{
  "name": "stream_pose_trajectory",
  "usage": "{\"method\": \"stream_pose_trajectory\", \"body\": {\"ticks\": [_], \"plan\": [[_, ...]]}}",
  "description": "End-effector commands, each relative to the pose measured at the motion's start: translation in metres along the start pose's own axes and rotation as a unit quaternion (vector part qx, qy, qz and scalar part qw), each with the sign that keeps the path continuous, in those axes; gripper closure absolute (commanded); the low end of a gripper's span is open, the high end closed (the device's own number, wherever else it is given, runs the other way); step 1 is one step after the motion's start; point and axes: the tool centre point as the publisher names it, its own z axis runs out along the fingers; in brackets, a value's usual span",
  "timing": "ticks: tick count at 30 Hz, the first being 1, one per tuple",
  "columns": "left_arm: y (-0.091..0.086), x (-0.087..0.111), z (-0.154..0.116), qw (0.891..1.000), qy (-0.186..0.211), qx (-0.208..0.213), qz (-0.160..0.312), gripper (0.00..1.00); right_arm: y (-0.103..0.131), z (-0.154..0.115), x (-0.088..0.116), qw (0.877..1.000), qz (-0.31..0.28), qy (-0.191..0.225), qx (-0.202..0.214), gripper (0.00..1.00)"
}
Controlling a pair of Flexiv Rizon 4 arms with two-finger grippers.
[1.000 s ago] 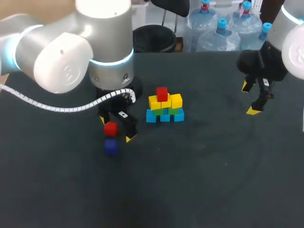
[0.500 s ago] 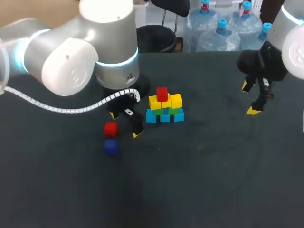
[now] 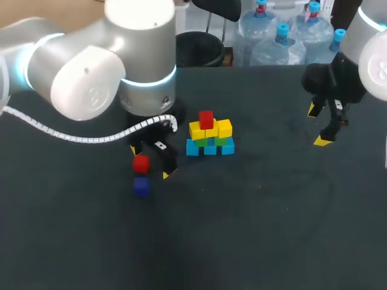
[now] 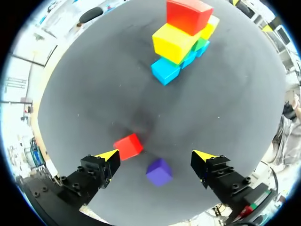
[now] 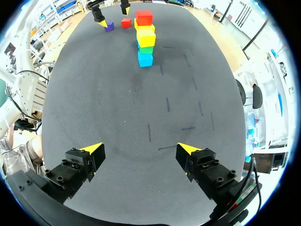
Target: Place the blue cubes, place green cubes on the blue cubes, place the yellow cubes on the green cubes, then place the red cubes on the yellow cubes, and place purple cube on the red cubes.
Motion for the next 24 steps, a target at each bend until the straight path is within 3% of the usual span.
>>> {"method": "stream_pose_trajectory", "body": {"ticks": [1,7,17,24], "plan": [[-0.001,-0.003,-0.001,1.000,0.010,-0.008,-0.006,0.00,-0.001,0.000,0.000,1.000,0.000,-0.001,-0.001,0.00],[0.000,-0.001,0.008,0.999,0.012,-0.018,-0.039,0.00,-0.001,0.000,0.000,1.000,0.000,-0.001,-0.001,0.00],[0.005,-0.006,0.020,0.999,-0.009,-0.004,-0.052,0.00,-0.001,0.000,0.000,1.000,0.000,-0.001,-0.001,0.00],[0.006,0.000,0.023,0.997,-0.006,-0.003,-0.071,0.00,-0.001,0.000,0.000,1.000,0.000,-0.001,-0.001,0.00]]}}
